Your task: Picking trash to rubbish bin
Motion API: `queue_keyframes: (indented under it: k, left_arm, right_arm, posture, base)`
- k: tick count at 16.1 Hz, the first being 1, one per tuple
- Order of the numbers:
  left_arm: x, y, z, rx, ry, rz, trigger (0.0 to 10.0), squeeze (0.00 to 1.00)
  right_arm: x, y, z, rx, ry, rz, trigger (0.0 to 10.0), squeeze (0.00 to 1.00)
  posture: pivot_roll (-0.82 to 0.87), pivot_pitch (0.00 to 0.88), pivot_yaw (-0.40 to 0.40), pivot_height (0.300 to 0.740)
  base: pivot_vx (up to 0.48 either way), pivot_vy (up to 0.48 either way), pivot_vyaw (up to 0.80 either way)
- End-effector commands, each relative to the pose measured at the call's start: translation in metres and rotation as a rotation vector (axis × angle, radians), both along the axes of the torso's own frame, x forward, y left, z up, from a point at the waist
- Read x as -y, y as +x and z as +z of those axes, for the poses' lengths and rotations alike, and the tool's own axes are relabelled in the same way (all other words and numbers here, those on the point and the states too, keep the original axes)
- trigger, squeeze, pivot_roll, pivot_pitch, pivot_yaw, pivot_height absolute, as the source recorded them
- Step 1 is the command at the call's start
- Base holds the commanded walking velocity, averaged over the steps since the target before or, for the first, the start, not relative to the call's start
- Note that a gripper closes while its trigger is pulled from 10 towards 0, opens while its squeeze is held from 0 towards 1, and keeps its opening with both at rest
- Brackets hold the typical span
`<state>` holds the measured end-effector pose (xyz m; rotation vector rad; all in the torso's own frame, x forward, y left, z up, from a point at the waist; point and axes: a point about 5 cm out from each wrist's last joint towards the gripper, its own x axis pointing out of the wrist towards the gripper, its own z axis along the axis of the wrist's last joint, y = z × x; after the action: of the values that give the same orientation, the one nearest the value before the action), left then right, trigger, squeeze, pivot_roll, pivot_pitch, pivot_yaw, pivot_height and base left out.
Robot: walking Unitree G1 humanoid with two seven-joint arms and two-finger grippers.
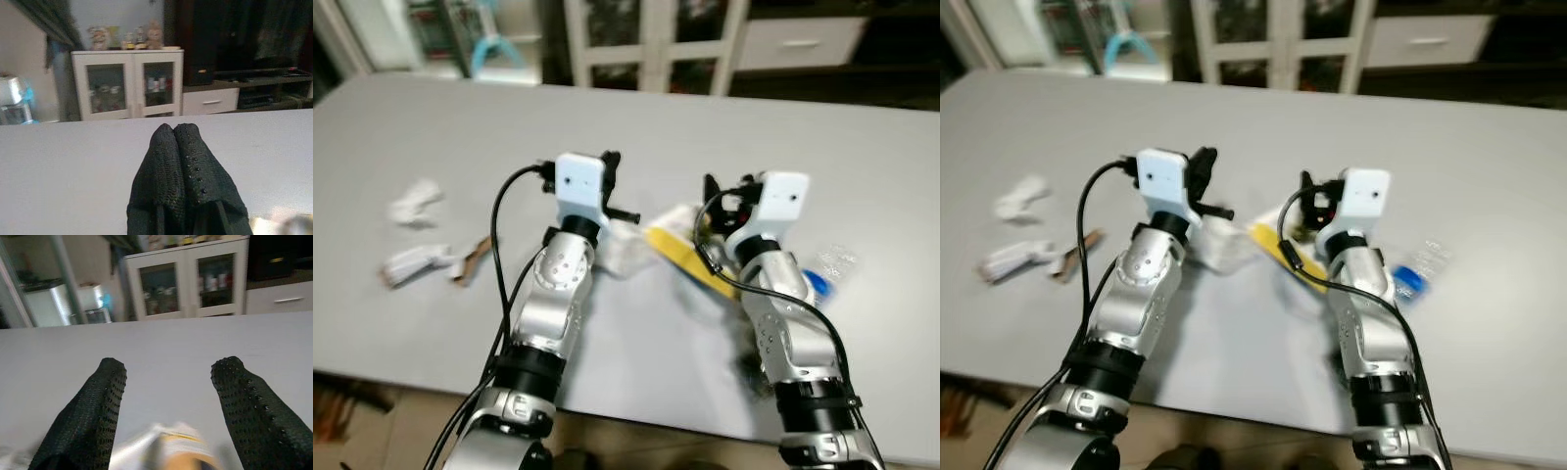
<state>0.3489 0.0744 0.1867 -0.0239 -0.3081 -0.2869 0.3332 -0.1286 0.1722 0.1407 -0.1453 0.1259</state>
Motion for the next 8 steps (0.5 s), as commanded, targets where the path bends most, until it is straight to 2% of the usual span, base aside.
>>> queue_keyframes:
  k: [1,6,8]
  left_arm:
    - [0.0076,-0.0039,0.0038,0.017,-0.019,-0.034,10.0,0.00]
    - [0.0084,-0.0043,0.0037,0.026,0.021,-0.034,10.0,0.00]
    - [0.0086,-0.0043,0.0037,0.029,0.029,-0.034,10.0,0.00]
  right_arm:
    - [0.0068,-0.0001,0.0029,0.010,0.000,-0.020,10.0,0.00]
    - [0.0066,-0.0001,0.0028,0.012,0.000,-0.019,10.0,0.00]
    - [0.0059,-0.0002,0.0026,0.013,0.000,-0.018,10.0,0.00]
  posture:
    - [-0.12,0.125,0.018,0.740]
    - [-0.12,0.122,0.020,0.740]
    - [-0.12,0.116,0.022,0.740]
  base:
    - [0.000,0.000,0.00]
    - [0.000,0.000,0.00]
    - [0.000,-0.413,0.00]
